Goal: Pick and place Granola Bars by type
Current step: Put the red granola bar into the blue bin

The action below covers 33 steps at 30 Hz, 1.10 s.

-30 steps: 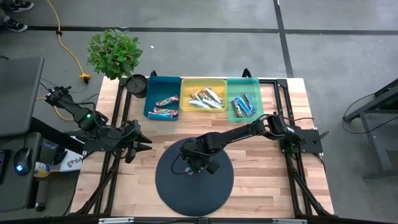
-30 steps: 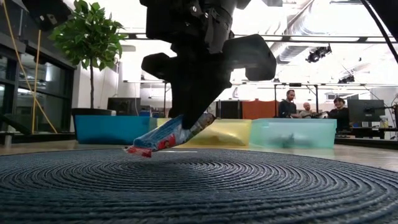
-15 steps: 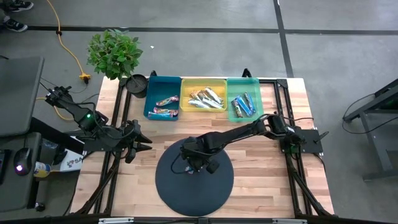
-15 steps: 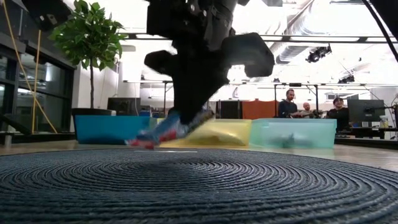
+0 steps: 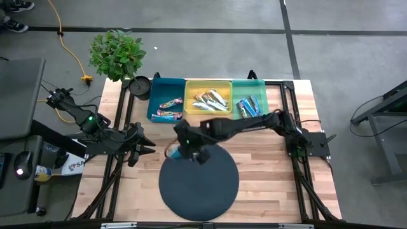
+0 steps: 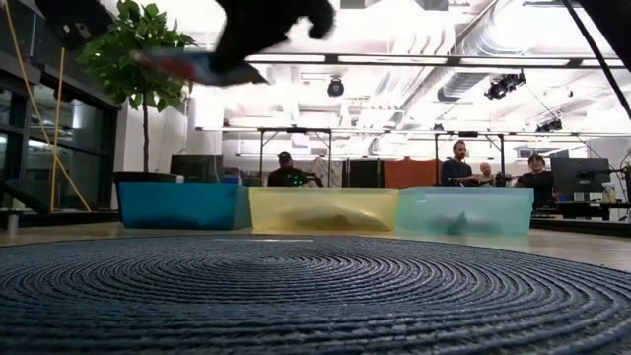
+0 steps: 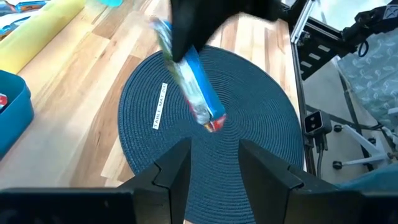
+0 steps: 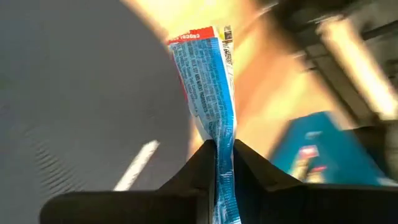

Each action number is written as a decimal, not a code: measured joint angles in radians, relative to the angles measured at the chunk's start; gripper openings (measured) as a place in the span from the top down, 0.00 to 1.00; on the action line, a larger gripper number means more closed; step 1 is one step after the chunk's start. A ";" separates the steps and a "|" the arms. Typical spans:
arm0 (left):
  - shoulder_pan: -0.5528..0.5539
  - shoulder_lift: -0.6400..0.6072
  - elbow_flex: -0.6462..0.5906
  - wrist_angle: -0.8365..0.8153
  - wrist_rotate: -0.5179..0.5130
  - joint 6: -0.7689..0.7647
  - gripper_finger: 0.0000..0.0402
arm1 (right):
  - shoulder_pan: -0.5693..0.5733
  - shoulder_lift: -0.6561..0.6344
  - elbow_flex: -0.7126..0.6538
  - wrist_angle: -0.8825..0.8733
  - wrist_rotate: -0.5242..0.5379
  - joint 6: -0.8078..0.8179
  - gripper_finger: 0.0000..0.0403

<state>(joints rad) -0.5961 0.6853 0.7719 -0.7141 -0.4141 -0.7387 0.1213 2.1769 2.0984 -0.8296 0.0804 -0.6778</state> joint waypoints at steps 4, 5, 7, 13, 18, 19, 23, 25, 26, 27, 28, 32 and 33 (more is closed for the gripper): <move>0.000 0.000 0.000 -0.001 0.000 0.000 0.67 | -0.063 0.000 0.048 0.101 -0.007 -0.003 0.93; 0.000 0.000 0.000 -0.001 -0.001 0.000 0.67 | -0.081 0.000 0.049 0.138 -0.010 -0.003 0.93; 0.000 0.000 0.000 -0.002 -0.003 0.000 0.67 | -0.120 0.000 0.048 0.219 -0.024 -0.001 0.93; 0.000 0.000 0.000 -0.003 -0.011 0.000 0.67 | -0.235 0.017 0.048 0.433 -0.126 0.108 0.93; 0.000 0.000 0.000 -0.003 -0.023 0.000 0.67 | -0.310 0.052 0.048 0.556 -0.185 0.213 0.93; 0.000 0.000 0.000 -0.003 -0.026 0.000 0.67 | -0.323 0.055 0.047 0.548 -0.197 0.233 0.93; 0.000 0.002 -0.001 -0.003 -0.034 0.000 0.67 | -0.363 0.084 0.047 0.561 -0.219 0.307 0.93; 0.000 0.005 -0.001 -0.003 -0.035 0.000 0.67 | -0.381 0.106 0.047 0.557 -0.231 0.350 0.93; 0.000 0.006 -0.002 -0.006 -0.036 0.000 0.67 | -0.389 0.116 0.047 0.553 -0.244 0.374 0.93; 0.000 0.007 -0.002 -0.004 -0.036 0.000 0.67 | -0.395 0.129 0.047 0.545 -0.257 0.397 0.93; 0.000 0.007 -0.002 -0.004 -0.037 0.000 0.67 | -0.400 0.141 0.047 0.546 -0.267 0.413 0.93; 0.000 0.008 -0.002 -0.007 -0.041 0.000 0.67 | -0.409 0.187 0.047 0.524 -0.294 0.435 0.93; 0.000 0.008 -0.002 -0.007 -0.041 -0.001 0.67 | -0.409 0.198 0.047 0.518 -0.303 0.436 0.93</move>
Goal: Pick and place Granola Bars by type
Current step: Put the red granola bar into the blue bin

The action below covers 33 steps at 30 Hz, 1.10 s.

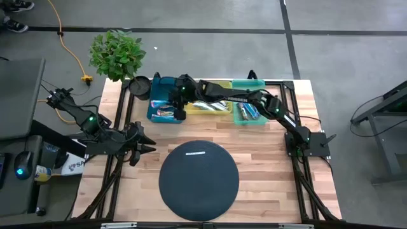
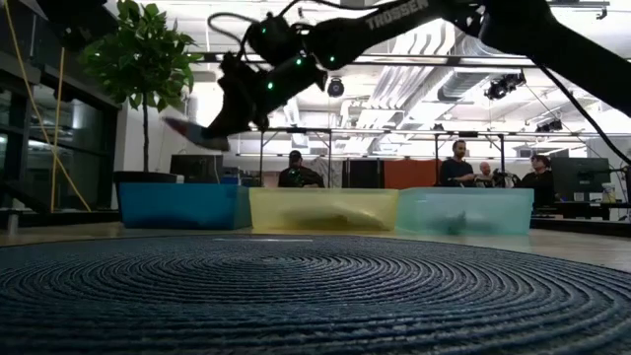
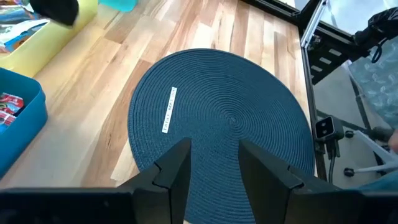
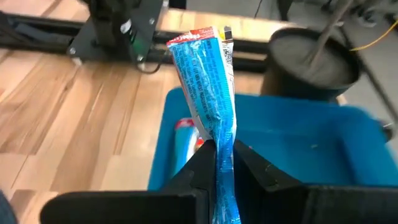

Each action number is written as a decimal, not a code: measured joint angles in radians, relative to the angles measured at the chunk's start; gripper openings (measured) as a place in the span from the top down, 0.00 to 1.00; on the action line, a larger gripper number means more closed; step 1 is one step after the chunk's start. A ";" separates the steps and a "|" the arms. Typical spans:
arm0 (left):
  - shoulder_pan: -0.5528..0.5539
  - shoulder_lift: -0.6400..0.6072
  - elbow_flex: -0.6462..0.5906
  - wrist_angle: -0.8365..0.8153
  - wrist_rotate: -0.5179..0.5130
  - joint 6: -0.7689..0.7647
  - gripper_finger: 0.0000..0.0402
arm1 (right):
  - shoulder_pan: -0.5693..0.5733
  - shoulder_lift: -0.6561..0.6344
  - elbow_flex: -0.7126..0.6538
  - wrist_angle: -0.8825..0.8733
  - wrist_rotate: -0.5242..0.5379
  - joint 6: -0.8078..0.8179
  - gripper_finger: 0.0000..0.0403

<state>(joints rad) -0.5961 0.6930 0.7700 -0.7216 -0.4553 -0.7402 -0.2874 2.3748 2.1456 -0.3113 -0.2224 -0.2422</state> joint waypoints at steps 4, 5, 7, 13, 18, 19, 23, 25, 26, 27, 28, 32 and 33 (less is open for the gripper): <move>0.000 0.000 0.000 0.001 -0.001 -0.005 0.67 | 0.001 0.027 0.000 -0.013 -0.018 0.022 0.93; 0.000 0.000 0.000 0.000 -0.001 -0.007 0.67 | 0.001 0.032 0.000 -0.010 -0.020 0.028 0.93; 0.000 0.000 0.000 0.000 -0.005 -0.012 0.67 | 0.001 0.036 0.000 -0.029 -0.021 0.045 0.93; 0.000 0.000 0.000 -0.006 -0.006 -0.025 0.67 | -0.007 0.070 -0.001 -0.010 -0.017 0.107 0.93; 0.000 0.000 0.000 -0.007 -0.007 -0.027 0.67 | -0.016 0.087 -0.001 -0.030 -0.028 0.172 0.93; 0.000 0.000 0.000 -0.007 -0.007 -0.029 0.67 | -0.017 0.087 -0.001 -0.037 -0.030 0.175 0.93; 0.000 0.000 0.000 -0.007 -0.007 -0.034 0.67 | -0.021 0.087 -0.001 -0.036 -0.025 0.175 0.93; 0.000 0.000 0.000 -0.007 -0.007 -0.034 0.67 | -0.023 0.087 -0.001 -0.036 -0.026 0.196 0.93; 0.000 0.000 0.000 -0.006 -0.008 -0.035 0.67 | -0.026 0.087 -0.001 -0.034 -0.032 0.213 0.93; 0.000 0.000 0.000 -0.007 -0.008 -0.036 0.67 | -0.027 0.087 -0.001 -0.031 -0.044 0.229 0.93; 0.000 0.000 0.000 -0.007 -0.008 -0.041 0.67 | -0.028 0.087 -0.001 -0.031 -0.051 0.241 0.93; 0.000 0.000 0.000 -0.009 -0.008 -0.050 0.67 | -0.029 0.087 -0.001 -0.039 -0.058 0.238 0.93; 0.000 0.000 0.000 -0.008 -0.008 -0.051 0.67 | -0.029 0.087 -0.001 -0.037 -0.059 0.238 0.93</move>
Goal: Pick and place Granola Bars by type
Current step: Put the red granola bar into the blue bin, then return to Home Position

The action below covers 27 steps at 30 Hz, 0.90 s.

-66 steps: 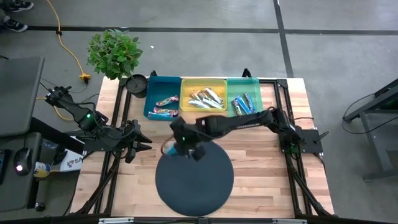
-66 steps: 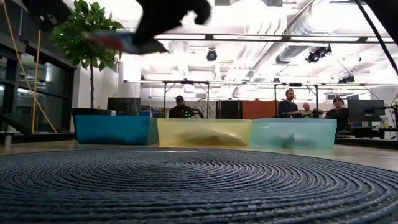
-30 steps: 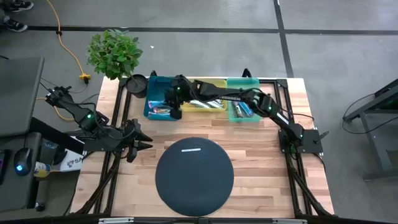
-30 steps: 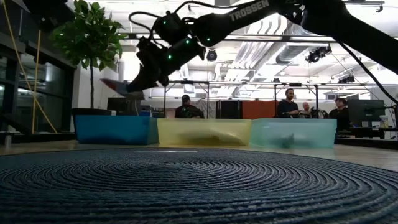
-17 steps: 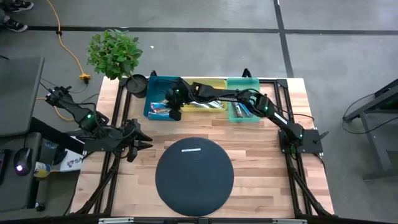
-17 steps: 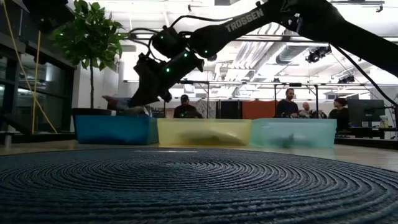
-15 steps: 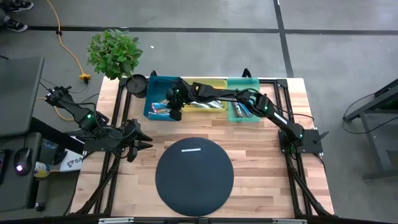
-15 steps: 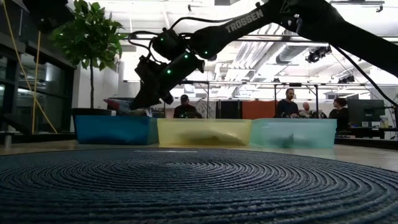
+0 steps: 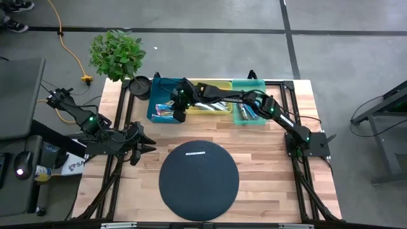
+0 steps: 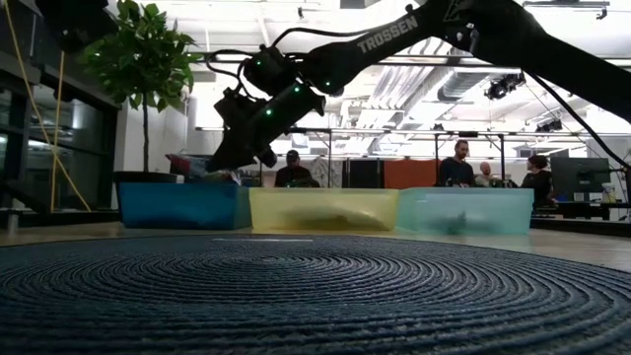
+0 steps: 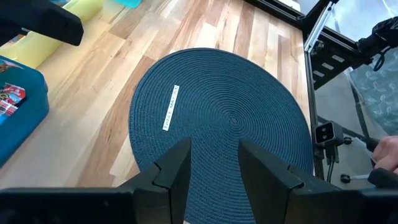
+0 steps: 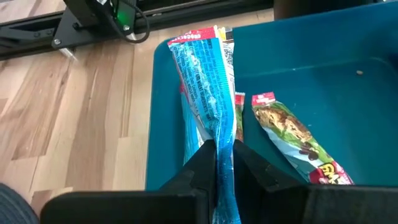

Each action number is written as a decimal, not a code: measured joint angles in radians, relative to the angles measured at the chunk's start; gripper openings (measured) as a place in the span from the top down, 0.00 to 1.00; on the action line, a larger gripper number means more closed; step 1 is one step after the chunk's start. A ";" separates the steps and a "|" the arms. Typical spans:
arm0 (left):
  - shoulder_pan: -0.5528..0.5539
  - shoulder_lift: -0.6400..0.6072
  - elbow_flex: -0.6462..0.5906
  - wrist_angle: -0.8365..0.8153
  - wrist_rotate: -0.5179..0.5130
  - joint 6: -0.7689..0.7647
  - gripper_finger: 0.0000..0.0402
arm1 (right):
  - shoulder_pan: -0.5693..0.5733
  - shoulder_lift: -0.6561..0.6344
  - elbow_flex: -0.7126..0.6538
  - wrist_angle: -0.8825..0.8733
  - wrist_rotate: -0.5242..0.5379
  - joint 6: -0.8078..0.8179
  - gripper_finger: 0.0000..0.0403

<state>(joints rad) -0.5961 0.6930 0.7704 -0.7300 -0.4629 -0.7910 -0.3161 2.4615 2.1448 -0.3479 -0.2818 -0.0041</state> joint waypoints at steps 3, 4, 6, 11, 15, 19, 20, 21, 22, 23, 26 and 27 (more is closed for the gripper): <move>0.000 0.000 0.000 -0.001 0.000 0.000 0.67 | 0.000 0.000 0.000 0.001 -0.003 0.000 0.92; 0.000 0.000 0.000 -0.001 0.000 0.000 0.67 | 0.000 0.000 0.000 0.000 -0.006 -0.001 0.91; 0.000 0.000 0.000 -0.001 0.000 0.000 0.67 | 0.000 0.000 0.000 0.001 -0.009 -0.001 0.88; 0.000 0.000 0.000 -0.004 0.000 0.000 0.67 | -0.003 0.000 0.000 0.001 -0.005 -0.016 0.82; 0.000 0.000 0.000 -0.006 0.000 0.000 0.67 | -0.006 0.000 0.000 0.001 -0.008 -0.019 0.80; 0.000 0.000 0.000 -0.006 0.000 0.000 0.67 | -0.005 -0.001 0.001 0.022 -0.041 -0.022 0.79; 0.000 0.000 0.000 -0.006 0.000 0.000 0.67 | -0.005 -0.006 0.001 0.022 -0.058 -0.022 0.79; 0.000 0.000 0.000 -0.006 0.001 0.000 0.67 | -0.005 -0.010 0.001 0.020 -0.080 -0.022 0.79; 0.000 0.000 0.000 -0.005 0.003 0.000 0.67 | -0.006 -0.017 0.001 0.023 -0.098 -0.022 0.79; 0.000 -0.001 0.000 -0.004 0.006 0.000 0.67 | -0.007 -0.029 0.001 0.014 -0.114 -0.023 0.80; 0.000 -0.002 0.000 -0.004 0.008 0.000 0.67 | -0.011 -0.066 0.001 -0.024 -0.144 -0.045 0.82; 0.000 -0.002 0.000 -0.006 0.008 0.001 0.67 | -0.011 -0.082 0.001 -0.042 -0.143 -0.057 0.83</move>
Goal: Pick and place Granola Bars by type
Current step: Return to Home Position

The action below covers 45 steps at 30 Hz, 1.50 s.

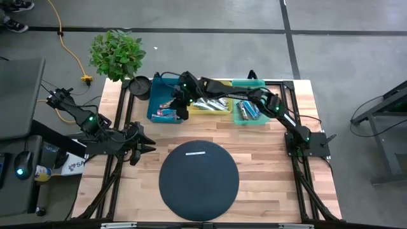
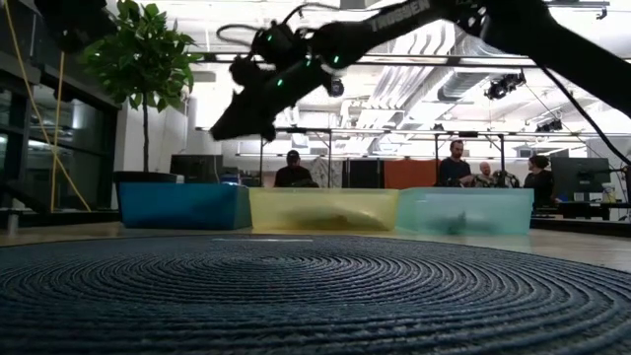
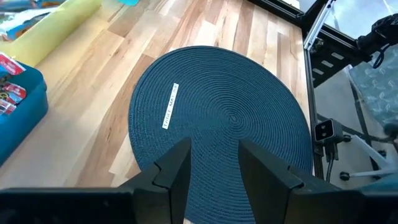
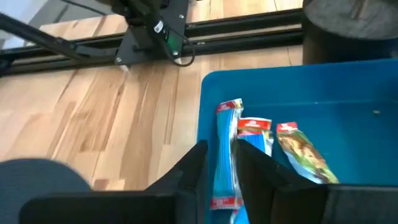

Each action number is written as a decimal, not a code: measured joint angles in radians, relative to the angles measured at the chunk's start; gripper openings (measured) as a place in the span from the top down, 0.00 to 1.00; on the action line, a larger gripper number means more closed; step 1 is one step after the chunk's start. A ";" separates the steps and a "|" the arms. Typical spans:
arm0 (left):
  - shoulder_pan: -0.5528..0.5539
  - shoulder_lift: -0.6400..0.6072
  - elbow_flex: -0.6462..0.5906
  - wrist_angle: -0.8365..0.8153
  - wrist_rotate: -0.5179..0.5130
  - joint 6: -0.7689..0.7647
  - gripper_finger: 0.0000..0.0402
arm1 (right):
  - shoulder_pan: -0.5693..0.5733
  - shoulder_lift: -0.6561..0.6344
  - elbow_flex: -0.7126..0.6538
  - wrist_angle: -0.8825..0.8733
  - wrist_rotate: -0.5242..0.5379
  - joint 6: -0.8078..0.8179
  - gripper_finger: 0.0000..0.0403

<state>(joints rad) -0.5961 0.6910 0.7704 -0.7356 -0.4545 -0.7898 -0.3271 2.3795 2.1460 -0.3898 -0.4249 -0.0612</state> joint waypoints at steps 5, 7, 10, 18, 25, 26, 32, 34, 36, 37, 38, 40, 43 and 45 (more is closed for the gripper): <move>0.000 0.000 0.000 0.008 0.000 0.015 0.67 | -0.002 -0.101 0.000 -0.101 0.014 -0.062 0.96; 0.000 0.000 0.000 0.013 0.000 0.019 0.67 | 0.000 -0.142 0.000 -0.134 0.017 -0.081 0.99; 0.000 0.000 0.000 0.037 0.000 0.054 0.67 | 0.012 -0.200 0.000 -0.192 0.046 -0.086 0.98; 0.000 0.000 0.000 0.055 -0.008 0.131 0.67 | 0.063 -0.343 0.000 -0.339 0.099 -0.033 1.00; 0.000 0.000 0.000 0.059 -0.008 0.130 0.67 | 0.165 -0.478 0.000 -0.412 0.232 0.037 1.00; 0.000 0.000 0.000 0.060 -0.008 0.131 0.67 | 0.180 -0.499 0.000 -0.430 0.251 0.049 1.00; 0.000 0.000 0.000 0.059 -0.007 0.152 0.67 | 0.288 -0.624 0.000 -0.581 0.395 0.119 1.00; 0.000 -0.005 0.000 0.060 -0.007 0.176 0.67 | 0.332 -0.662 0.000 -0.615 0.461 0.140 1.00; 0.000 -0.017 0.000 0.061 -0.008 0.188 0.67 | 0.374 -0.702 0.000 -0.658 0.517 0.159 1.00; 0.000 -0.024 0.000 0.062 -0.009 0.189 0.67 | 0.395 -0.722 0.000 -0.678 0.546 0.171 1.00; 0.000 -0.031 0.000 0.062 -0.013 0.191 0.67 | 0.415 -0.742 0.000 -0.693 0.576 0.183 1.00; 0.000 -0.046 0.000 0.061 -0.022 0.191 0.67 | 0.464 -0.785 0.000 -0.731 0.636 0.207 1.00; 0.000 -0.073 0.000 0.062 -0.027 0.184 0.67 | 0.547 -0.848 0.000 -0.796 0.751 0.264 1.00; 0.000 -0.089 0.000 0.064 -0.030 0.184 0.67 | 0.608 -0.891 0.000 -0.853 0.842 0.308 1.00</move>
<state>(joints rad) -0.5961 0.6021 0.7708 -0.6716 -0.4847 -0.6059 0.2811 1.4885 2.1460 -1.2430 0.4170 0.2472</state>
